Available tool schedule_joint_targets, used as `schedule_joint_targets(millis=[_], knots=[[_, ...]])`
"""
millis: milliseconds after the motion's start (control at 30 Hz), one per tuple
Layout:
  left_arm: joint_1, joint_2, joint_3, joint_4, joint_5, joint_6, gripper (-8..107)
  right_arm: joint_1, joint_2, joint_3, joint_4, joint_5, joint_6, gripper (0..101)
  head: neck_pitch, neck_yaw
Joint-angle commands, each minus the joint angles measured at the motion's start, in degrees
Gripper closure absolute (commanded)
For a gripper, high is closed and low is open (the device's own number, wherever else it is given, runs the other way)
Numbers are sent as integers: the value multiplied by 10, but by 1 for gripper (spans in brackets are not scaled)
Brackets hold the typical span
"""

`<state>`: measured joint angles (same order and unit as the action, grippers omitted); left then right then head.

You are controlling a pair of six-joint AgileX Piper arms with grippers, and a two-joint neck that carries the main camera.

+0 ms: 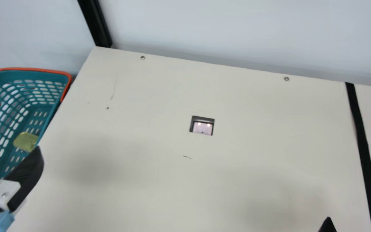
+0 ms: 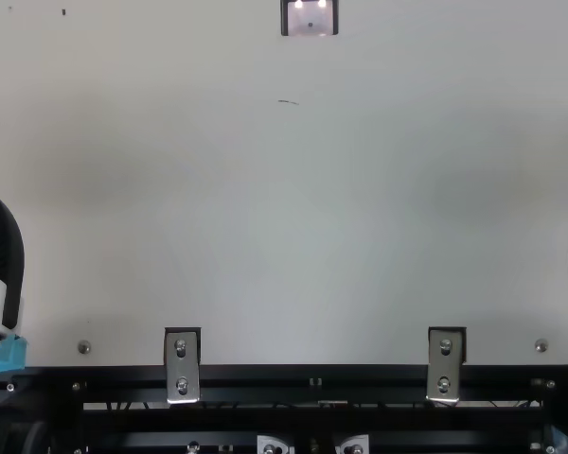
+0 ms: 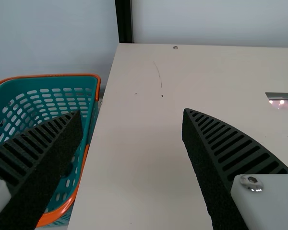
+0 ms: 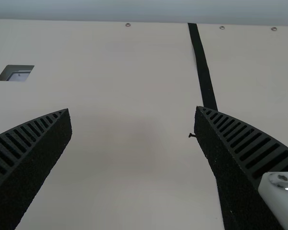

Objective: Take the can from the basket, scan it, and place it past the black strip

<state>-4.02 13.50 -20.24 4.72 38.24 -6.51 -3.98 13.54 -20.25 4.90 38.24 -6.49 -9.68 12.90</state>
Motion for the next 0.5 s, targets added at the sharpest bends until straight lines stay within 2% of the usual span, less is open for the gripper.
schedule_joint_targets(millis=[0, 467], knots=[[0, 0, 0, 0, 0, 0, 9, 0, 0, 0, 0, 0, 0, 0, 1, 18], [0, 0, 0, 0, 0, 0, 9, 0, 0, 0, 0, 0, 0, 0, -21, 105]])
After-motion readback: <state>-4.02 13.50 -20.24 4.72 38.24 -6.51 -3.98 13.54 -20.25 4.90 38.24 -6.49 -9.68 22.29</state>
